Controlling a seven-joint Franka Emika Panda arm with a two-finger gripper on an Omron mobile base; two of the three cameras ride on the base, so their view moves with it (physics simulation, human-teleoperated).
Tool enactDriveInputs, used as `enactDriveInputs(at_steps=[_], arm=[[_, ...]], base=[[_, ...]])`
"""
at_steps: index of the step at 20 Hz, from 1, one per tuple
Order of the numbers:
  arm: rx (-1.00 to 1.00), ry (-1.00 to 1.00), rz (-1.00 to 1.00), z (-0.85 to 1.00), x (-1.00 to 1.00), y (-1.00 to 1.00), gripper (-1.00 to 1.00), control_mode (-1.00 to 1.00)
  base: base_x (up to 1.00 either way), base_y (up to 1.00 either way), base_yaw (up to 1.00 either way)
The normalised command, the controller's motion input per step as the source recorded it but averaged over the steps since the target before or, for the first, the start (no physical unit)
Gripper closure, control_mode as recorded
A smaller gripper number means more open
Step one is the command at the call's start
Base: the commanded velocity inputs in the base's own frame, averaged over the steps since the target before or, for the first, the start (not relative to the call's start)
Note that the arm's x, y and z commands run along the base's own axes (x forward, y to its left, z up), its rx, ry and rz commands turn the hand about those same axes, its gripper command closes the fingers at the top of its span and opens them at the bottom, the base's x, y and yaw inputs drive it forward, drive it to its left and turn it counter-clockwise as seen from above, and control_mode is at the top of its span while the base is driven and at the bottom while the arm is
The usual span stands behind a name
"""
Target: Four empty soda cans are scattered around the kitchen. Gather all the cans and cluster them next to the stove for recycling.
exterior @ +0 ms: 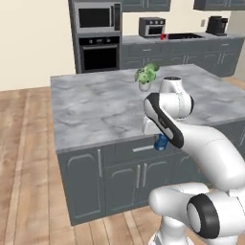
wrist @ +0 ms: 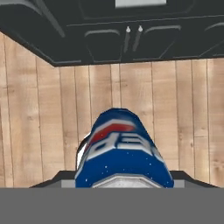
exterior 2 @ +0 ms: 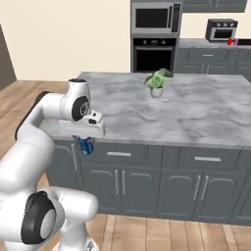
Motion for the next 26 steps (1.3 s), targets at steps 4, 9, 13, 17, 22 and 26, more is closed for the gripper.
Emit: enactDriveInputs(at_steps=[4, 9, 13, 17, 22, 26], arm=[[0.00, 0.00, 0.00, 0.00, 0.00, 0.00, 1.00, 1.00], [0.00, 0.00, 0.00, 0.00, 0.00, 0.00, 1.00, 1.00], [0.00, 0.00, 0.00, 0.00, 0.00, 0.00, 1.00, 1.00], [0.00, 0.00, 0.00, 0.00, 0.00, 0.00, 1.00, 1.00], [0.00, 0.00, 0.00, 0.00, 0.00, 0.00, 1.00, 1.00], [0.00, 0.00, 0.00, 0.00, 0.00, 0.00, 1.00, 1.00]], base=[[0.11, -0.74, 0.07], [0.17, -0.84, 0.06], [0.33, -0.75, 0.02], [0.35, -0.81, 0.01], [0.35, -0.98, 0.00], [0.39, -1.00, 0.00]])
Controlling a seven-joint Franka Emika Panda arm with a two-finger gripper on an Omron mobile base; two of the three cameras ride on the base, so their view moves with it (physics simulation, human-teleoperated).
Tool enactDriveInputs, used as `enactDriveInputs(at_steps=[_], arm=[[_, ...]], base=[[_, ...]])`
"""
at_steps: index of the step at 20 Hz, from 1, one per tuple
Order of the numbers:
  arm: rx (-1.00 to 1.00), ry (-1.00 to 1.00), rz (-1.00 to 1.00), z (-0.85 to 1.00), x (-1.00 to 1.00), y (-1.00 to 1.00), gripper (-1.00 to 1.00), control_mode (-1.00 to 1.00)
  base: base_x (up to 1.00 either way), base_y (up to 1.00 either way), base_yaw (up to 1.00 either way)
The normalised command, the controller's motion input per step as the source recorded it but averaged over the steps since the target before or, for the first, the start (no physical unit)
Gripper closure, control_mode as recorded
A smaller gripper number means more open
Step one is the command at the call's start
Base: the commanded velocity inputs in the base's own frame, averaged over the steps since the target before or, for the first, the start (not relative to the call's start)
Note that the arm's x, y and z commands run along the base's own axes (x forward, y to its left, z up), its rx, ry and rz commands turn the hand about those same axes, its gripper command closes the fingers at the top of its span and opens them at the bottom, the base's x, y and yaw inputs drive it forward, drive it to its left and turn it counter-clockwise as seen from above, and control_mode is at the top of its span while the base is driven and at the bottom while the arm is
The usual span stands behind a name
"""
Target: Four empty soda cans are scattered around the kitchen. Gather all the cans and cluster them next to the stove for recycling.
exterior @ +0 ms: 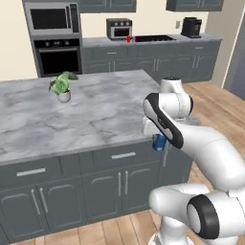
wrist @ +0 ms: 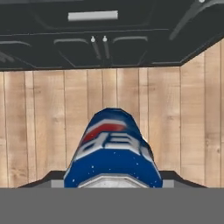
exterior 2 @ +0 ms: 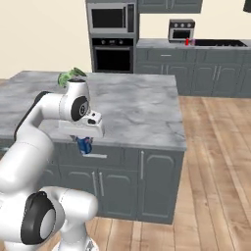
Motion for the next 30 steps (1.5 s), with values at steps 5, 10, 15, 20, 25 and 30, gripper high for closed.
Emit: enactDriveInputs(at_steps=[5, 10, 15, 20, 25, 30], arm=[[0.00, 0.00, 0.00, 0.00, 0.00, 0.00, 1.00, 1.00], [0.00, 0.00, 0.00, 0.00, 0.00, 0.00, 1.00, 1.00], [0.00, 0.00, 0.00, 0.00, 0.00, 0.00, 1.00, 1.00], [0.00, 0.00, 0.00, 0.00, 0.00, 0.00, 1.00, 1.00], [0.00, 0.00, 0.00, 0.00, 0.00, 0.00, 1.00, 1.00], [0.00, 0.00, 0.00, 0.00, 0.00, 0.00, 1.00, 1.00]], base=[[0.39, -0.97, 0.00], [0.32, -0.91, -0.01], [0.40, -0.80, -0.02], [0.60, -0.62, 0.00], [0.85, -0.47, 0.00], [0.85, -0.42, 0.00]])
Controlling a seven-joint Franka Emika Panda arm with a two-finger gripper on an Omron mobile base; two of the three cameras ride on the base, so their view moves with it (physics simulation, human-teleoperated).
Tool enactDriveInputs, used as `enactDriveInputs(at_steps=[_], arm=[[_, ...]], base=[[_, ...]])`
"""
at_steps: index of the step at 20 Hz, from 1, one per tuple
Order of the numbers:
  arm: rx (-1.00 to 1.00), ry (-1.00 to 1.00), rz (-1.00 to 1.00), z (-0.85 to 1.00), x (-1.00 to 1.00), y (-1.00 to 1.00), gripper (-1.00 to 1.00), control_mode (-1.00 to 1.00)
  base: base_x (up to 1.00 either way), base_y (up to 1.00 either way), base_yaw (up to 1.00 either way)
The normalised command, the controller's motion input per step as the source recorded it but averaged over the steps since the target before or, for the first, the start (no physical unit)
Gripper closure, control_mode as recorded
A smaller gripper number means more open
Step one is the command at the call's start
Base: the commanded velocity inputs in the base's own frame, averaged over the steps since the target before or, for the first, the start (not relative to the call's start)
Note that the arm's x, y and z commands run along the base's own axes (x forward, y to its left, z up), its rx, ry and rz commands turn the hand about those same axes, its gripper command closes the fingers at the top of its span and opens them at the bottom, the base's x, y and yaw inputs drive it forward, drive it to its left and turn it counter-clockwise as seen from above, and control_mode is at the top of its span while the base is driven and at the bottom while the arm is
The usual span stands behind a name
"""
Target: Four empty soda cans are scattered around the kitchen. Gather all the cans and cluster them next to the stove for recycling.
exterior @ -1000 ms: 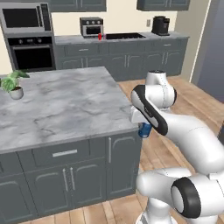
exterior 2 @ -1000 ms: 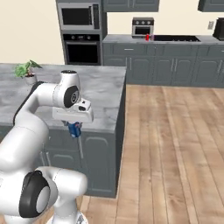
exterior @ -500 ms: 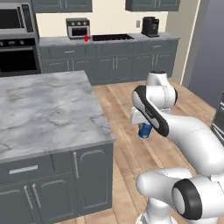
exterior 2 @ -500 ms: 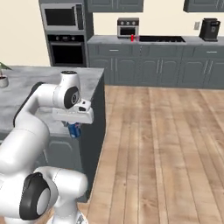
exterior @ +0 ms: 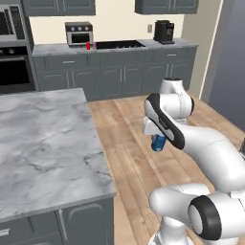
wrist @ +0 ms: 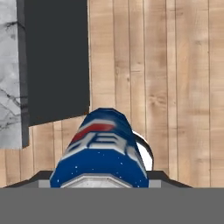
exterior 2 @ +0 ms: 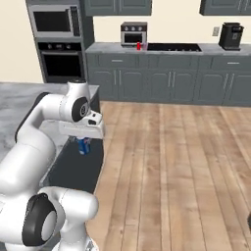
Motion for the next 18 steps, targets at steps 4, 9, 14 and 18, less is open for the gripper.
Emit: enactDriveInputs(at_steps=[4, 9, 14, 18], arm=[[0.00, 0.00, 0.00, 0.00, 0.00, 0.00, 1.00, 1.00], [0.00, 0.00, 0.00, 0.00, 0.00, 0.00, 1.00, 1.00], [0.00, 0.00, 0.00, 0.00, 0.00, 0.00, 1.00, 1.00], [0.00, 0.00, 0.00, 0.00, 0.00, 0.00, 1.00, 1.00]], base=[[0.83, -0.43, 0.00], [0.77, -0.46, 0.00], [0.79, -0.36, 0.00], [0.80, -0.18, 0.00]])
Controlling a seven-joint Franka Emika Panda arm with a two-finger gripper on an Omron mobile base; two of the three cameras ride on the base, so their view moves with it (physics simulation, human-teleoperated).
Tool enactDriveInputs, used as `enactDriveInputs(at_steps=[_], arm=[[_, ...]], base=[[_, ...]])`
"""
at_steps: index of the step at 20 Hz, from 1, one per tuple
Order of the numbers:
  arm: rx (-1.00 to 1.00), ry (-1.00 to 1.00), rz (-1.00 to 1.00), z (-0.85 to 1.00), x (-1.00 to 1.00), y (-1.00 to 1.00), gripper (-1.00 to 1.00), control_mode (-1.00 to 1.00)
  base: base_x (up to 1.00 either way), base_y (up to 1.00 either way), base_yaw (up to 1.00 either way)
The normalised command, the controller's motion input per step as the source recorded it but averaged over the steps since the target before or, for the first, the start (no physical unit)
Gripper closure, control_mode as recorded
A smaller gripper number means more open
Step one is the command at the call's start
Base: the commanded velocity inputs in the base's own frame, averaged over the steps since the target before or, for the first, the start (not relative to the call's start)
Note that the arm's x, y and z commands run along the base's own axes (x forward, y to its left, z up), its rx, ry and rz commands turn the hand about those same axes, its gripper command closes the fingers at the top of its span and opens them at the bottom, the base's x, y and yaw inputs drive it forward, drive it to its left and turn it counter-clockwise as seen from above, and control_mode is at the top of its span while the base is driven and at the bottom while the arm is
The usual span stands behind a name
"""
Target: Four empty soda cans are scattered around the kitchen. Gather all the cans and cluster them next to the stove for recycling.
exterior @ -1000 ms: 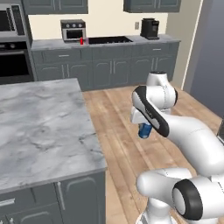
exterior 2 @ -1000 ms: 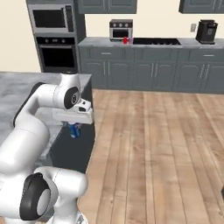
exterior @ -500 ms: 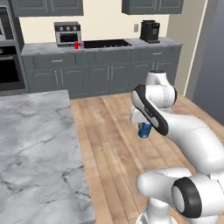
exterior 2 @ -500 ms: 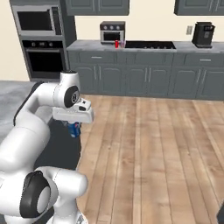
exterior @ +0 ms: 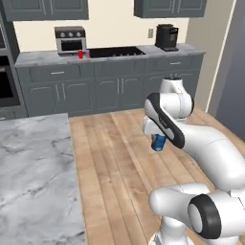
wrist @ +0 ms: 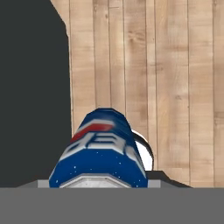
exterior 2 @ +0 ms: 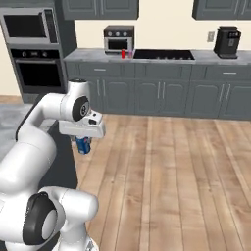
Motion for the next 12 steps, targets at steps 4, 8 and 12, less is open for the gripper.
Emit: enactDriveInputs(at_steps=[4, 8, 12], arm=[[0.00, 0.00, 0.00, 0.00, 0.00, 0.00, 1.00, 1.00], [0.00, 0.00, 0.00, 0.00, 0.00, 0.00, 1.00, 1.00], [0.00, 0.00, 0.00, 0.00, 0.00, 0.00, 1.00, 1.00]], base=[[0.82, -0.09, 0.00], [0.83, -0.08, 0.00], [0.83, -0.02, 0.00]])
